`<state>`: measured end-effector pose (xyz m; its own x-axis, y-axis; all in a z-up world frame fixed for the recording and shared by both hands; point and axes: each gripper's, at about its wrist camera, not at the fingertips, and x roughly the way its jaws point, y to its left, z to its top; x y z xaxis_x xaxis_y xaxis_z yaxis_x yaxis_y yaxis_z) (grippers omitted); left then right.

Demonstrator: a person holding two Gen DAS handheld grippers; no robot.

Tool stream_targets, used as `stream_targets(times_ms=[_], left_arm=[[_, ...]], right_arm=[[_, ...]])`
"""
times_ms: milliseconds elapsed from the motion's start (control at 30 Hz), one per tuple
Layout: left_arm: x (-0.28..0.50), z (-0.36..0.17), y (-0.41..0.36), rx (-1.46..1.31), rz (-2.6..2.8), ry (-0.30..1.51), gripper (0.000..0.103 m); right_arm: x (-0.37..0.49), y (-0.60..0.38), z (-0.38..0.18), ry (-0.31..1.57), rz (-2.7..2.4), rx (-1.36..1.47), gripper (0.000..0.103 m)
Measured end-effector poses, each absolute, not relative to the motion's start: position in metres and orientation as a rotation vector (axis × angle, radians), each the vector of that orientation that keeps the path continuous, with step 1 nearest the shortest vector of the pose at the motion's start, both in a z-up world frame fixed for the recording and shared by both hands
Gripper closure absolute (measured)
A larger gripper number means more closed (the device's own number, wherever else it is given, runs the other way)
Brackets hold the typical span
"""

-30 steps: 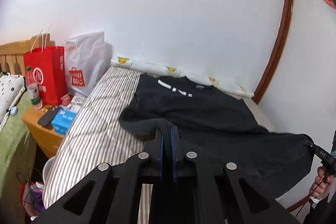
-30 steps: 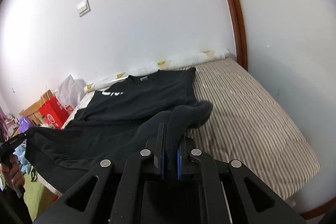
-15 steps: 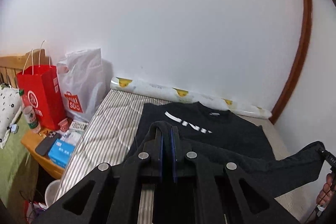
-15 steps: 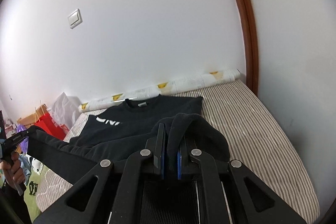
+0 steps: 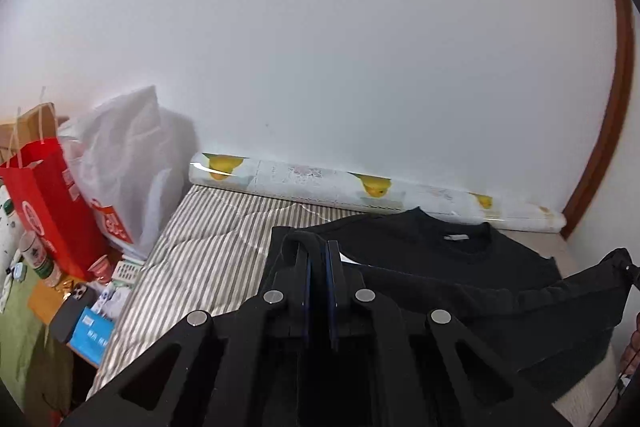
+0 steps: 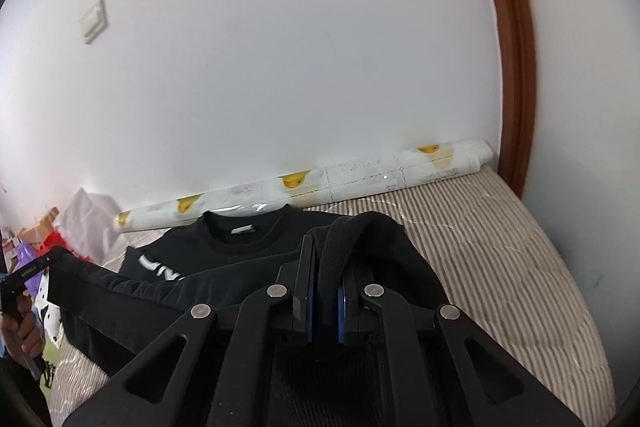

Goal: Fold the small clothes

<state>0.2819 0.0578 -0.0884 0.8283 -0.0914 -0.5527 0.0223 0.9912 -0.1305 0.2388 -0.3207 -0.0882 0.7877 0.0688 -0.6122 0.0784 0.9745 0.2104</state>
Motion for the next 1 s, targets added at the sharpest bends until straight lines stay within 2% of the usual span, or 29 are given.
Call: stream_targets(times_ms=[200,433,633,767,833,933,967,1000], left_arm=[[0.334,-0.116,0.053,-0.133,-0.061,0.626,0.096],[0.379,-0.152,0.052,-0.138,-0.058,0.708,0.096],[0.397,-0.175,0.056,-0.182,-0.070,0.799,0.095],[0.400,-0.178,0.055,-0.182,-0.078,0.833,0.092],[0.401,-0.178,0.053,-0.169,-0.079,0.842,0.088],[0.395,-0.174,0.045,-0.121,-0.076,0.841,0.078],[0.392,-0.172,0.043,-0.105,-0.072,0.838,0.074],[0.388,-0.170,0.041,-0.095,-0.070,0.833,0.069]], right_arm=[[0.295,-0.323,-0.122,0.711,-0.013,0.277,0.095],[0.339,-0.319,-0.160,0.798,-0.083,0.206,0.095],[0.363,-0.313,-0.202,0.941,-0.162,0.121,0.095],[0.360,-0.318,-0.209,0.962,-0.166,0.126,0.094],[0.357,-0.318,-0.210,0.968,-0.164,0.122,0.091],[0.348,-0.313,-0.208,0.962,-0.167,0.088,0.087],[0.345,-0.312,-0.207,0.957,-0.170,0.081,0.084],[0.339,-0.310,-0.204,0.947,-0.173,0.071,0.075]])
